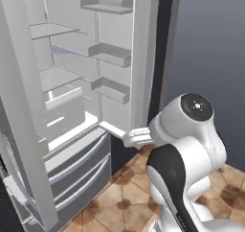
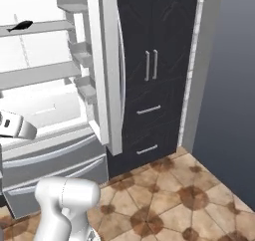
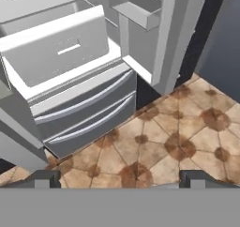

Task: Gather the squash and lime from the fridge and place them on a tray on the dining counter. Then gather the fish and steak from the fridge and place them on the other tray.

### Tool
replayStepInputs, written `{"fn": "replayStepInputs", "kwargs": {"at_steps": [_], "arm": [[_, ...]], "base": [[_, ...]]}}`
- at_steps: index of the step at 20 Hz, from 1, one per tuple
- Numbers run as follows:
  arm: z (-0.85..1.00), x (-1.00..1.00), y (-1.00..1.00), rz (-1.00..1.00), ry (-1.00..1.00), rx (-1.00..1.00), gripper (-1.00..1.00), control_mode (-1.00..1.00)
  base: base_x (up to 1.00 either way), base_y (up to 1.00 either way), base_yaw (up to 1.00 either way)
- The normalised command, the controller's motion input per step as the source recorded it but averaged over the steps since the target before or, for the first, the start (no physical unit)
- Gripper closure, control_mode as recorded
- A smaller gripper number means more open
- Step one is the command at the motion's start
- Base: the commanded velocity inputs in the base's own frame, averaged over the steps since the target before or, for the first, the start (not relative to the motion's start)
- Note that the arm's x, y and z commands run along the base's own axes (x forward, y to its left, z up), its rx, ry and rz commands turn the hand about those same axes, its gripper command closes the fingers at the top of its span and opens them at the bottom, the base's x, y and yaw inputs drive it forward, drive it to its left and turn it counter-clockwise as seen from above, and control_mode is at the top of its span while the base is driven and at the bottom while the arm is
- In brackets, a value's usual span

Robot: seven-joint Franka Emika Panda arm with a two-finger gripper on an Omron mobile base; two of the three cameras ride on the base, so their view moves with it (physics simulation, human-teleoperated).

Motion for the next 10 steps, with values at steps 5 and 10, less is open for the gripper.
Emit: {"fn": "replayStepInputs", "kwargs": {"at_steps": [5, 10], "arm": [[0.00, 0.00, 0.00, 0.00, 0.00, 0.00, -1.00, 1.00], [0.00, 0.00, 0.00, 0.00, 0.00, 0.00, -1.00, 1.00]], "base": [[0.55, -0.22, 0.41], [0.63, -0.16, 0.40]]}}
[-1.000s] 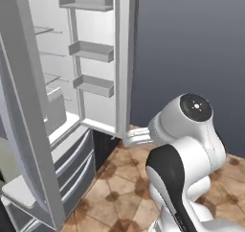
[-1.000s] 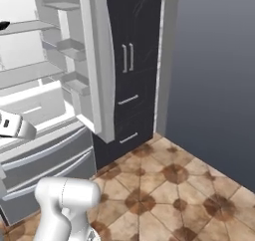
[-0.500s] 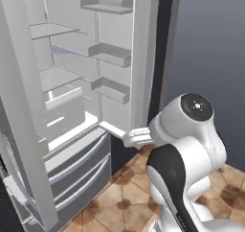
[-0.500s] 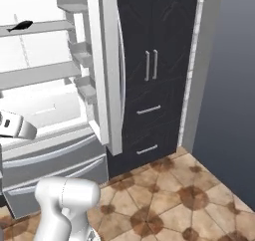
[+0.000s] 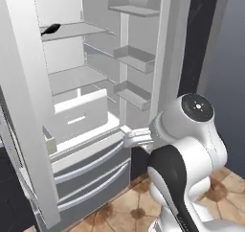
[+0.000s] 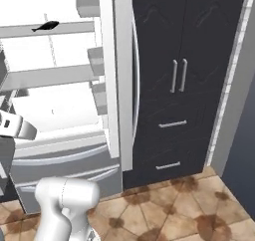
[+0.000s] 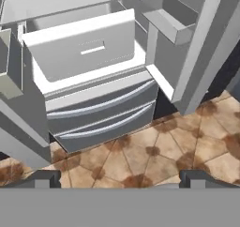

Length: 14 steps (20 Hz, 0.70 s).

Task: Gather the squash and lime from the fridge and place them on a tray on the dining counter. Then gather the fish and steak from the fridge and place them on the other tray.

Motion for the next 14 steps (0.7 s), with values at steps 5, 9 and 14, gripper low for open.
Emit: {"fn": "replayStepInputs", "kwargs": {"at_steps": [5, 9, 14], "arm": [[0.00, 0.00, 0.00, 0.00, 0.00, 0.00, -1.00, 1.00], [0.00, 0.00, 0.00, 0.00, 0.00, 0.00, -1.00, 1.00], [0.00, 0.00, 0.00, 0.00, 0.00, 0.00, -1.00, 1.00]], "base": [[0.69, -0.20, 0.35], [0.65, -0.19, 0.32], [0.62, -0.15, 0.27]]}}
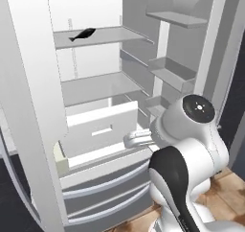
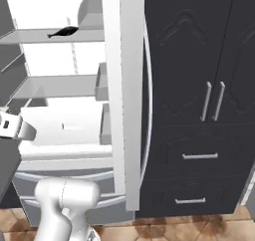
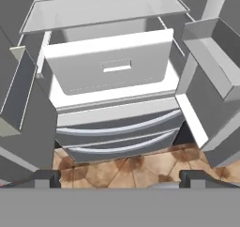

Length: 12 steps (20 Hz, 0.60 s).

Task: Gather the squash and lime from the fridge and place them on a tray on the dining counter. Then gather the fish and steak from the fridge and place them on the other tray.

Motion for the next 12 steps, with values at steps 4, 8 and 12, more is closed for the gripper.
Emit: {"fn": "replayStepInputs", "kwargs": {"at_steps": [4, 8, 12], "arm": [[0.00, 0.00, 0.00, 0.00, 0.00, 0.00, -1.00, 1.00], [0.00, 0.00, 0.00, 0.00, 0.00, 0.00, -1.00, 1.00], [0.00, 0.00, 0.00, 0.00, 0.00, 0.00, -1.00, 1.00]], "base": [[0.48, -0.07, 0.17], [0.28, -0.18, 0.01], [0.35, -0.26, 0.03]]}}
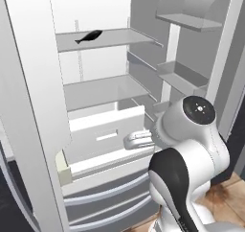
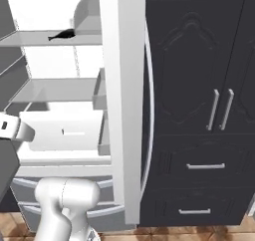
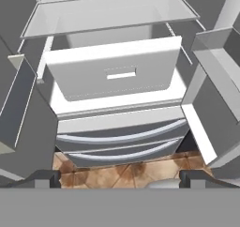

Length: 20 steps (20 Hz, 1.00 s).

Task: Gather the squash and lime from the fridge and place them on a tray on the dining counter. Then gather the fish and steak from the fridge and place them on the other tray.

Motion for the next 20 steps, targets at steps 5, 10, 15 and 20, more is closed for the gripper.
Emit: {"fn": "replayStepInputs", "kwargs": {"at_steps": [5, 10, 15, 20], "arm": [[0.00, 0.00, 0.00, 0.00, 0.00, 0.00, -1.00, 1.00], [0.00, 0.00, 0.00, 0.00, 0.00, 0.00, -1.00, 1.00], [0.00, 0.00, 0.00, 0.00, 0.00, 0.00, -1.00, 1.00], [0.00, 0.00, 0.00, 0.00, 0.00, 0.00, -1.00, 1.00]], "base": [[0.40, -0.30, 0.08], [0.50, -0.22, 0.07], [0.53, -0.06, 0.03], [0.56, 0.00, 0.00]]}}
